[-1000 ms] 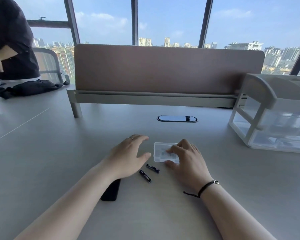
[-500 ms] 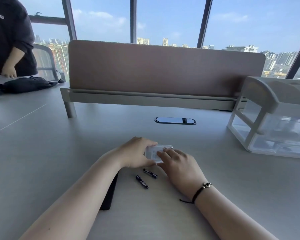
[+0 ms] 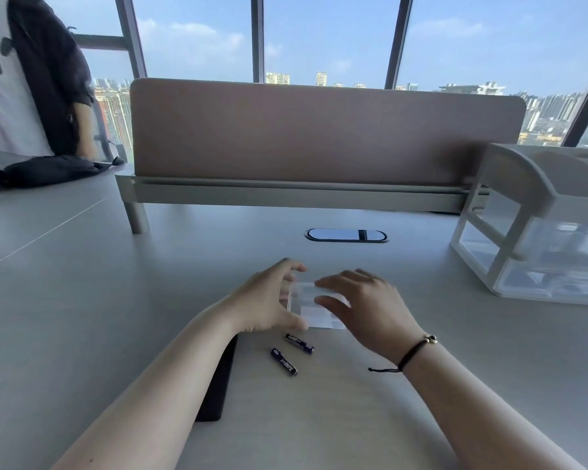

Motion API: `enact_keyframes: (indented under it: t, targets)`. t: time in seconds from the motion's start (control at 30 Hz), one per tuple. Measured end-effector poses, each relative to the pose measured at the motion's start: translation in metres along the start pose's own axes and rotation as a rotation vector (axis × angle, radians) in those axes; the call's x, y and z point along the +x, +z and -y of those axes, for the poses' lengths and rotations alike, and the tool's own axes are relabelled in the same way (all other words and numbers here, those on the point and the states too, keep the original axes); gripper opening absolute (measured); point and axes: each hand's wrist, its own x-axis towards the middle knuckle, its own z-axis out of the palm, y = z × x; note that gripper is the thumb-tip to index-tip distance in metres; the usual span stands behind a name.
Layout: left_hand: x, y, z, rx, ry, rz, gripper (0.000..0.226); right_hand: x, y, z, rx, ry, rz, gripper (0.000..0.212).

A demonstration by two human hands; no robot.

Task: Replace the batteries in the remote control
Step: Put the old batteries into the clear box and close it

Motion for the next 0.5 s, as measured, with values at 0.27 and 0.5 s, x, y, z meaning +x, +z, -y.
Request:
enact_keyframes:
  t: [0.27, 0.5]
  targets:
    - [0.002, 0.001, 0.008, -0.063, -0.013, -0.05, 0.129, 0.045, 0.021, -0.005, 0.705, 0.662, -0.111, 0.021]
    - [0.002, 0.0, 0.009, -0.064, -0.007, -0.027, 0.128, 0.058, 0.042, -0.012, 0.815, 0.936, -0.091, 0.029]
